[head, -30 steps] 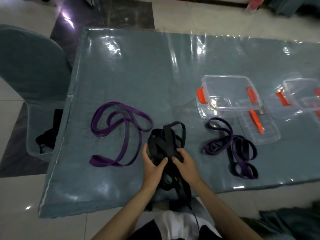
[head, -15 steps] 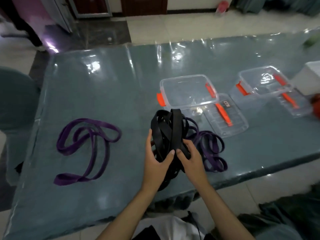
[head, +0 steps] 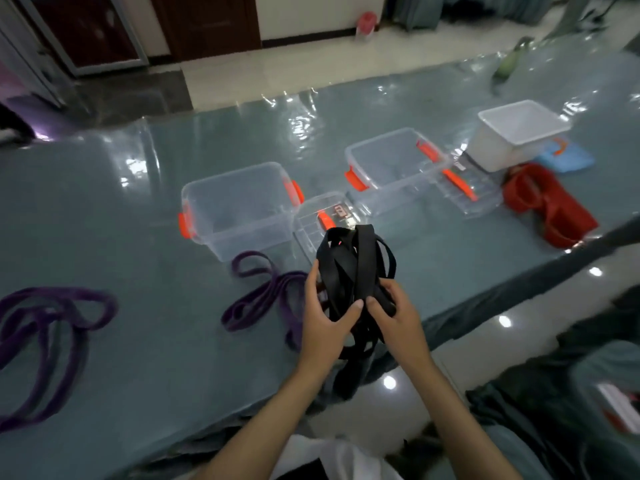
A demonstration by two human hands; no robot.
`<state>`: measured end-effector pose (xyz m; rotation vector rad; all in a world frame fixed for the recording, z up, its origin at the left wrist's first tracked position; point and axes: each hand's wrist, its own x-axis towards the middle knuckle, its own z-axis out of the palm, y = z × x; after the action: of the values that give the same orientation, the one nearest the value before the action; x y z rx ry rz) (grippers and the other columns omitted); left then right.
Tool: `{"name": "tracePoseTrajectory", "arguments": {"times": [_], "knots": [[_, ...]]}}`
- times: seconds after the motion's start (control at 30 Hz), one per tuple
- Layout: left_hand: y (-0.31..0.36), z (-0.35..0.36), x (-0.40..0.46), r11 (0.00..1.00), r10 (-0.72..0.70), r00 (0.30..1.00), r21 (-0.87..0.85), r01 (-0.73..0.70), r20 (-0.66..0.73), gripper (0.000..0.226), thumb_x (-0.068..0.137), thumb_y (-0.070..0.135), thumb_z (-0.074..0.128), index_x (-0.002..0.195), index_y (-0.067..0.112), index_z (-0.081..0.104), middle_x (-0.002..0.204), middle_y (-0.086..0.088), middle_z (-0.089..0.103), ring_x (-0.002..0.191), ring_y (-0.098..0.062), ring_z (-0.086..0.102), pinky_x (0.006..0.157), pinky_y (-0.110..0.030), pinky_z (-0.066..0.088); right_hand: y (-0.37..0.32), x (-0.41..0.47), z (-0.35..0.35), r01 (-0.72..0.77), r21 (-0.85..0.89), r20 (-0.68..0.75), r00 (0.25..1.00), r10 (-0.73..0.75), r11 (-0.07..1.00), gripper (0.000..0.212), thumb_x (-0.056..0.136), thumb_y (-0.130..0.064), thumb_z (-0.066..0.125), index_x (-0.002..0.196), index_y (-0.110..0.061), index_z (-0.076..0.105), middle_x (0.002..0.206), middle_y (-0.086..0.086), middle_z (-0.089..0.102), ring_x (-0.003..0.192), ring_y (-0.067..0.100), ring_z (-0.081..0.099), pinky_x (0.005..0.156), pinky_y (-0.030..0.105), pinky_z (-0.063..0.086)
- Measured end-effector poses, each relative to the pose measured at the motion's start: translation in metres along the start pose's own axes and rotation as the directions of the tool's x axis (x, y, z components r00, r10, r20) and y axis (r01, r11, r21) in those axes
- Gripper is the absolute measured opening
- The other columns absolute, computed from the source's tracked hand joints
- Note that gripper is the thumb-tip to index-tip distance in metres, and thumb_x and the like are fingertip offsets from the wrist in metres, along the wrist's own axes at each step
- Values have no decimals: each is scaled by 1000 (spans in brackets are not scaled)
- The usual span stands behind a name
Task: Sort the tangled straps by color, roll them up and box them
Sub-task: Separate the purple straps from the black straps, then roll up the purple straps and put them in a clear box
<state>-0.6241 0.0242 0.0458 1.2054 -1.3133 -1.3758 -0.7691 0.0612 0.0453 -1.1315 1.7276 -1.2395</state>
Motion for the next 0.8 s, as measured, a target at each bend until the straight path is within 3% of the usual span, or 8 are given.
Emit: {"name": "tracePoseTrajectory", "arguments": {"times": [0.13,0.27,0.43,0.5,0.6,0.67,0.73,0.8], "knots": [[-4,59,24,1000,-18,996,16,17,86,97,87,28,85,162,43,26,137,43,51,129,10,54,101,-16,51,18,27,-52,-44,-16,-59,997,43,999,23,90,-48,60,112,-52,63,104,-23,74,98,0,73,82,28,61],[-9,114,59,999,-33,994,-18,36,106,97,87,24,85,161,46,26,147,26,52,134,3,54,110,-31,52,28,65,-94,-67,-45,-107,992,62,997,24,89,-50,61,105,-67,59,104,-31,72,97,-7,71,75,11,57],[-16,172,109,996,-69,989,-54,77,128,95,90,25,83,158,54,25,143,24,54,127,-4,63,106,-38,57,39,126,-141,-109,-139,-118,989,93,984,28,95,-38,65,106,-64,59,102,-32,71,95,-6,70,75,10,55],[-19,192,132,993,-94,988,-58,101,120,94,92,23,81,160,50,22,147,15,53,128,-6,62,107,-38,56,46,154,-155,-128,-181,-107,988,110,975,26,96,-38,66,110,-58,59,101,-33,70,95,-6,70,74,10,55],[-34,216,165,988,-138,985,-50,144,103,96,93,19,81,163,43,21,152,7,52,135,-6,57,110,-30,51,67,198,-168,-161,-219,-84,986,146,962,30,96,-40,64,125,-36,62,103,-23,73,97,-1,71,81,19,58],[-51,227,185,982,-185,975,-7,188,123,96,92,18,82,164,40,22,154,13,49,138,0,52,109,-21,47,87,224,-172,-210,-239,-60,978,202,948,27,98,-33,65,125,-34,62,104,-24,73,99,-2,69,80,12,54],[-71,234,201,963,-266,949,86,254,170,99,91,18,83,165,36,21,160,10,43,145,-4,46,117,-25,43,109,244,-175,-270,-319,-33,961,274,909,30,102,-25,64,130,-33,62,109,-24,72,106,3,68,79,5,48],[-89,237,211,927,-349,911,220,303,217,101,90,20,84,167,30,18,164,2,36,151,-15,39,123,-33,35,133,257,-178,-311,-445,-17,940,340,839,34,104,-21,62,138,-15,63,122,2,71,118,25,66,92,20,49]]}}
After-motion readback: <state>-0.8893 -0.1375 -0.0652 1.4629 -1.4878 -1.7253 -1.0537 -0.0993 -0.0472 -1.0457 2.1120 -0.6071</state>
